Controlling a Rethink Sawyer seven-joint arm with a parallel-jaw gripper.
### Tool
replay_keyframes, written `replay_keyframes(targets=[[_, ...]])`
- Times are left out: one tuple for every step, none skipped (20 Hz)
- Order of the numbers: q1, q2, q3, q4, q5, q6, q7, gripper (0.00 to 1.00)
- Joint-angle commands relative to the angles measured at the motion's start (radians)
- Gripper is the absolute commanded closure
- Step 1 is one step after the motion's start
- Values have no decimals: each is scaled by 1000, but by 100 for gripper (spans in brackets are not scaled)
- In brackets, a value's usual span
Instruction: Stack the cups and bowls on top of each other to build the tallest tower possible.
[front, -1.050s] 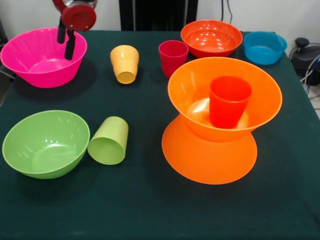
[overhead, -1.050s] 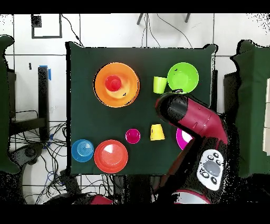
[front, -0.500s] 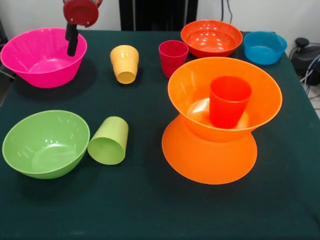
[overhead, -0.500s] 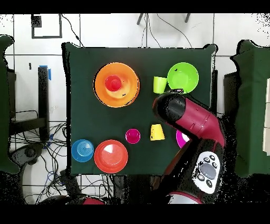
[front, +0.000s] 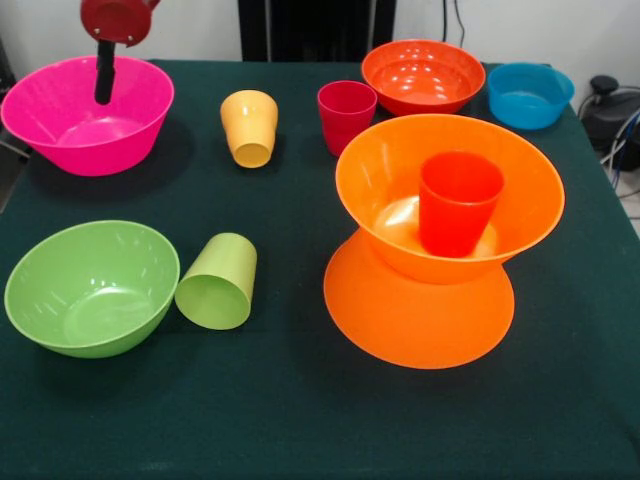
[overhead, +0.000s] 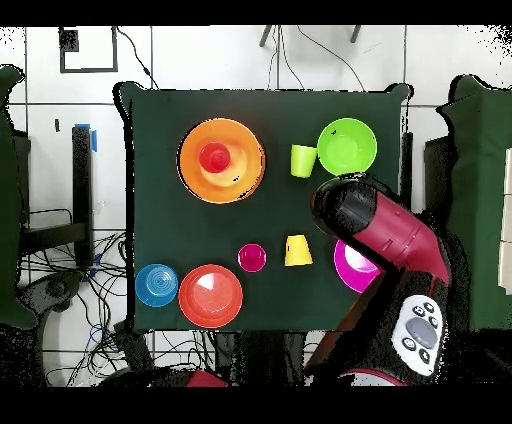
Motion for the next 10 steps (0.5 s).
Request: replay_keyframes(targets=[[-38, 47, 118, -16, -84, 54, -69, 0], [-44, 54, 122, -25, -90, 52, -78, 0], [-50, 62, 128, -36, -94, 52, -87, 0], [-54, 68, 130, -44, -99, 52, -93, 0], [-57, 75, 133, -52, -104, 52, -98, 0], [-60, 81, 135, -60, -109, 52, -104, 0], [-65, 85, 140, -65, -113, 53, -108, 0], [-69, 89, 144, -68, -119, 47, -110, 0], [-72, 91, 148, -70, -123, 44, -109, 0], [-75, 94, 151, -73, -126, 41, -108, 0]])
